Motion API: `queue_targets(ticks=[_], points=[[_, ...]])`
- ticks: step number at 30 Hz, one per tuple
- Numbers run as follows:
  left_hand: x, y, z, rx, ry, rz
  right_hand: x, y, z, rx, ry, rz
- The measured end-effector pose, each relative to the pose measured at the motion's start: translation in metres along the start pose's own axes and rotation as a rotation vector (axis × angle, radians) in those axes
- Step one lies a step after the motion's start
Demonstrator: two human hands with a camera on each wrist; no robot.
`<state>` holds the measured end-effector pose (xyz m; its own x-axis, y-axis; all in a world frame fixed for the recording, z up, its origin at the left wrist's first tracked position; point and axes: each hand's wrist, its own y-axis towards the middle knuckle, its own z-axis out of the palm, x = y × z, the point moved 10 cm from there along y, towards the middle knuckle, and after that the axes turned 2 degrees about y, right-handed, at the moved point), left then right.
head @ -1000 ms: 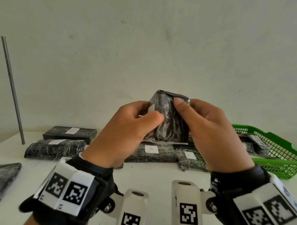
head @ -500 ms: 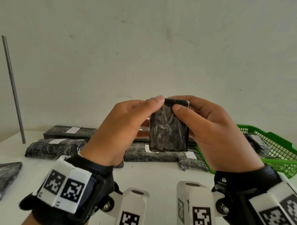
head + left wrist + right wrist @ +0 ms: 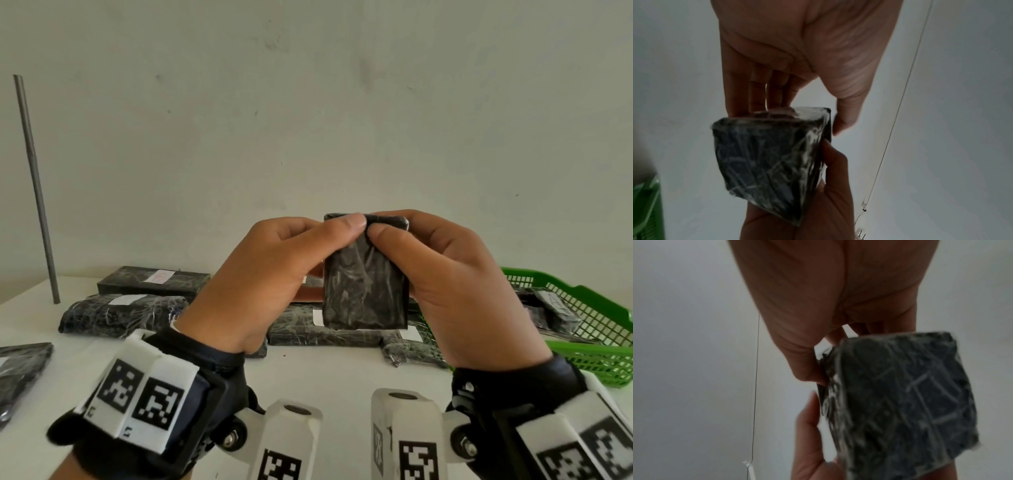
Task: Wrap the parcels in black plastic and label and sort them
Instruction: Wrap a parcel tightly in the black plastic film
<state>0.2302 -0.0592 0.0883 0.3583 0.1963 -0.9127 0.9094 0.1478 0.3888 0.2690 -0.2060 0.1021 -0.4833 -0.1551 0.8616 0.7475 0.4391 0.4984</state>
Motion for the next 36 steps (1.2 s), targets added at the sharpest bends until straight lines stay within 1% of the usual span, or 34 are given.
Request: queue_targets(ticks=[4,7,12,15,18,20,22,24,26,29,32,36], points=[[-0.001,0.000,-0.004,-0.040,-0.029,-0.004,-0.002,0.001,0.006,0.060,-0.009,0.002],[-0.003,-0.001,-0.003,-0.049,-0.007,0.002,0.000,0.001,0.009,0.084,-0.049,-0.021],[0.000,-0.001,-0.011,-0.088,0.016,-0.005,-0.008,0.001,0.015,0.171,-0.127,0.024],[0.001,0.000,-0.015,-0.112,0.018,0.002,-0.005,0.002,0.013,0.152,-0.110,0.002],[-0.001,-0.001,-0.013,-0.118,-0.036,0.013,-0.004,0.001,0.011,0.143,-0.133,-0.005],[-0.004,-0.002,-0.009,-0.079,-0.062,0.014,-0.003,0.001,0.007,0.128,-0.132,-0.011],[-0.005,-0.002,-0.004,-0.023,-0.064,0.012,-0.001,0.001,0.001,0.093,-0.079,-0.005],[-0.006,-0.002,-0.004,-0.012,-0.061,0.019,-0.002,0.001,0.000,0.092,-0.020,0.021],[-0.005,0.000,-0.006,-0.018,-0.068,0.029,-0.003,0.001,0.000,0.103,-0.017,0.023],[-0.003,0.000,-0.003,0.031,-0.030,0.031,-0.001,0.001,-0.003,0.084,-0.051,0.011],[-0.003,0.000,-0.001,0.067,-0.001,0.045,-0.003,0.001,-0.003,0.064,-0.011,0.046],[-0.003,-0.003,0.011,0.191,0.028,0.045,0.000,0.000,-0.009,-0.019,0.015,0.023]])
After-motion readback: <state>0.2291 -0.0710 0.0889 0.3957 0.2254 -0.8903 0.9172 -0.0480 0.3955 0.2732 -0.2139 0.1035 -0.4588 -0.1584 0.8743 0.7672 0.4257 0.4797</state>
